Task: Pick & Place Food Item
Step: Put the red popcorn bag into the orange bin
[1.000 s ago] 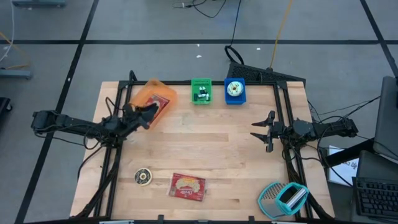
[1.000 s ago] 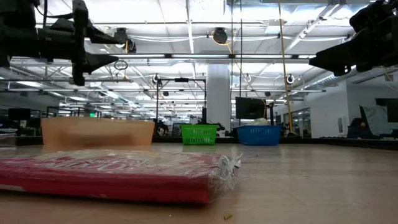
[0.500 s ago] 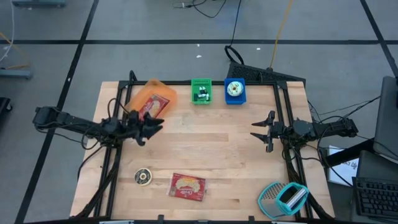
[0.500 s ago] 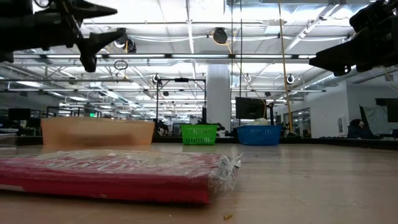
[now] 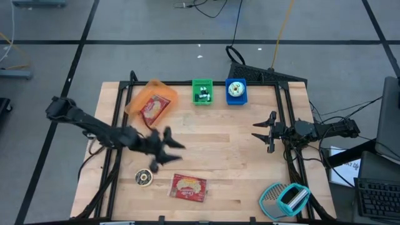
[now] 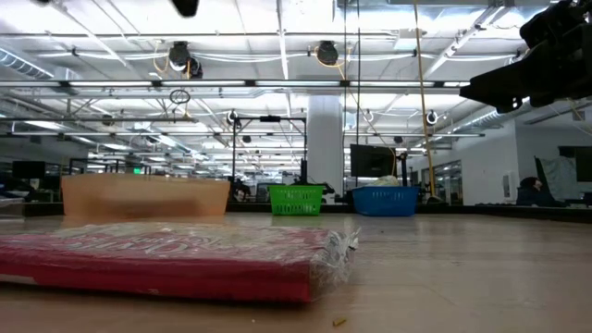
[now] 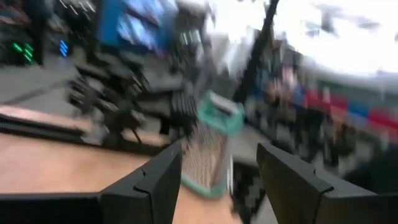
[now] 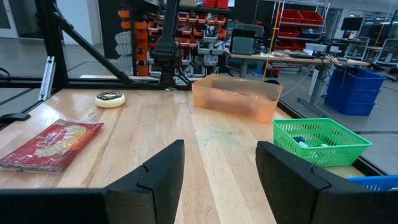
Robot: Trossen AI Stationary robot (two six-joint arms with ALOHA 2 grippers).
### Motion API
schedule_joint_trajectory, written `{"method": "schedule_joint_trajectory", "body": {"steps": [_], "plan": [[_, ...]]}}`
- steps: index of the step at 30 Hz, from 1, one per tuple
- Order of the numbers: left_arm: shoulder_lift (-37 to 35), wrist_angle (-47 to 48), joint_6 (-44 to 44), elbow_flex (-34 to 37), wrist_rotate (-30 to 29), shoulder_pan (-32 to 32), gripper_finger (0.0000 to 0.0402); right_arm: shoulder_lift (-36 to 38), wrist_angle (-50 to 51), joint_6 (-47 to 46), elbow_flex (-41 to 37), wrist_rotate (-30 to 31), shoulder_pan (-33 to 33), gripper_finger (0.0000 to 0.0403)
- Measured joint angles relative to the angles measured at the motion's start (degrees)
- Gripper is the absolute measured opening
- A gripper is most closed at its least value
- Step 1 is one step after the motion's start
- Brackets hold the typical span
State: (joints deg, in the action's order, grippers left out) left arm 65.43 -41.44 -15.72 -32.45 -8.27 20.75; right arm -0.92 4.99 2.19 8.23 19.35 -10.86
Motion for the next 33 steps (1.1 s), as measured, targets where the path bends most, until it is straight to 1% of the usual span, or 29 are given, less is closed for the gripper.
{"method": "schedule_joint_trajectory", "body": {"steps": [3, 9, 13, 17, 19, 22, 25, 29, 33], "plan": [[6.9, 13.0, 2.4, -9.7, 0.5, 2.9, 0.0209, 0.0, 0.0, 0.0, 0.0, 0.0, 0.0, 0.0187], [21.2, 38.1, 1.5, -26.7, 0.6, 6.7, 0.0209, 0.0, 0.0, 0.0, 0.0, 0.0, 0.0, 0.0187], [29.1, 53.7, -1.2, -34.5, 3.1, 8.0, 0.0209, 0.0, 0.0, 0.0, 0.0, 0.0, 0.0, 0.0187], [35.0, 65.4, -6.5, -39.2, 4.8, 9.0, 0.0209, 0.0, 0.0, 0.0, 0.0, 0.0, 0.0, 0.0187], [37.3, 69.0, -7.2, -40.1, 6.9, 9.7, 0.0209, 0.0, 0.0, 0.0, 0.0, 0.0, 0.0, 0.0187], [39.9, 70.7, -8.2, -40.2, 8.3, 11.1, 0.0209, 0.0, 0.0, 0.0, 0.0, 0.0, 0.0, 0.0187], [42.0, 70.4, -8.6, -40.3, 8.2, 12.2, 0.0209, 0.0, 0.0, 0.0, 0.0, 0.0, 0.0, 0.0187], [45.2, 72.4, -8.8, -40.3, 7.7, 12.7, 0.0209, 0.0, 0.0, 0.0, 0.0, 0.0, 0.0, 0.0187], [47.3, 72.8, -10.0, -40.5, 6.0, 12.5, 0.0209, 0.0, 0.0, 0.0, 0.0, 0.0, 0.0, 0.0187]]}}
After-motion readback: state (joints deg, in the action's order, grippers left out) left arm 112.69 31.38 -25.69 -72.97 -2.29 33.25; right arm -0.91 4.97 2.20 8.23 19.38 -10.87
